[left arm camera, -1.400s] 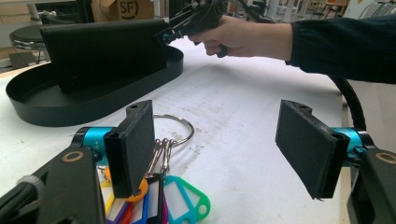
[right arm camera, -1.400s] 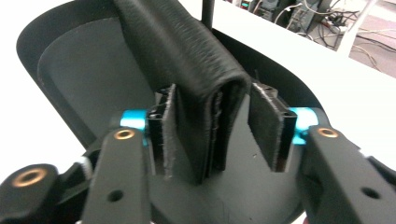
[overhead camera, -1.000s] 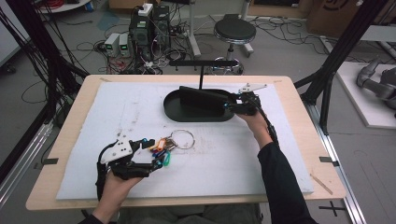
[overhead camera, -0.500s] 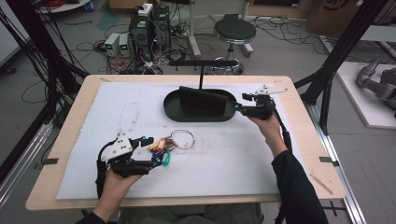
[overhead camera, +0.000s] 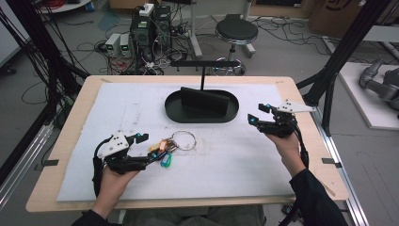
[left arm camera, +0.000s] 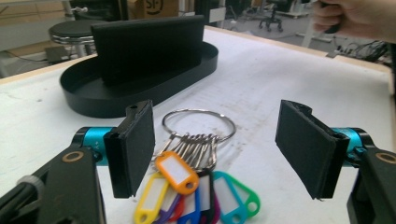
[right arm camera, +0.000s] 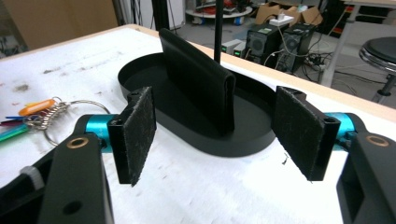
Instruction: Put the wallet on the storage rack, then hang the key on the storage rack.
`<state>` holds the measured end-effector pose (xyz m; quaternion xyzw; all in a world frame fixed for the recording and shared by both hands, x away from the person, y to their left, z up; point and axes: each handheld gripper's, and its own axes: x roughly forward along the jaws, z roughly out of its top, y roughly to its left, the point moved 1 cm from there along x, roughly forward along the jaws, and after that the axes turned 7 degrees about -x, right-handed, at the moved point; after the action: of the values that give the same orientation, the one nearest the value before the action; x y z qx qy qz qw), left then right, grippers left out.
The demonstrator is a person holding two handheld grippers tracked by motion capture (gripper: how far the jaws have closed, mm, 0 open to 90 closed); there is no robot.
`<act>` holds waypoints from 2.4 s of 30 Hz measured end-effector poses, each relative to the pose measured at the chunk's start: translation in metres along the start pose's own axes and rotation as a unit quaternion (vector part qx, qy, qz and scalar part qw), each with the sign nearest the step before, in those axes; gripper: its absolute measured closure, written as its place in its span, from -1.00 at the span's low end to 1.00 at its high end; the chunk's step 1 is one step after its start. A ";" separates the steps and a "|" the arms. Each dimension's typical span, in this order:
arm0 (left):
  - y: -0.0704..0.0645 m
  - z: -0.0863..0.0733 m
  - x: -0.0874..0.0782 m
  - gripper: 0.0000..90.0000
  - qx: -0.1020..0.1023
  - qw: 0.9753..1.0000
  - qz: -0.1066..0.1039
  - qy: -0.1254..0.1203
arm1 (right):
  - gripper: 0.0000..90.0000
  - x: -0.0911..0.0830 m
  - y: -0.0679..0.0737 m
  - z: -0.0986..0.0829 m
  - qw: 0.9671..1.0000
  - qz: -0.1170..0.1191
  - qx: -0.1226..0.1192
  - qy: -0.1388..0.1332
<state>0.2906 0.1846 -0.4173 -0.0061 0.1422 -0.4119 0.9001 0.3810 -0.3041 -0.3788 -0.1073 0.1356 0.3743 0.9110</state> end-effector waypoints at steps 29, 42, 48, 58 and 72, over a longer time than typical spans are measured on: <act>0.002 -0.002 -0.005 -0.37 0.005 1.000 0.029 -0.008 | -0.41 -0.028 0.011 -0.028 0.998 -0.050 0.039 -0.007; 0.005 0.003 -0.005 -0.37 -0.014 0.999 0.032 -0.012 | -0.41 -0.036 0.006 -0.033 0.997 -0.062 0.045 -0.006; 0.006 0.010 -0.005 -0.36 -0.028 0.999 0.030 -0.011 | -0.41 -0.035 0.005 -0.036 0.997 -0.064 0.041 -0.003; 0.010 0.025 0.007 -0.31 -0.034 0.999 0.010 -0.001 | -0.41 -0.038 0.002 -0.039 0.997 -0.067 0.037 -0.005; 0.022 0.047 0.045 -0.42 -0.069 0.997 0.009 0.038 | -0.41 -0.033 0.003 -0.038 0.998 -0.064 0.029 -0.002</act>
<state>0.3471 0.1602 -0.3867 -0.0509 0.2045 -0.3931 0.8950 0.3497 -0.3345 -0.4037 -0.0880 0.1374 0.3116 0.9361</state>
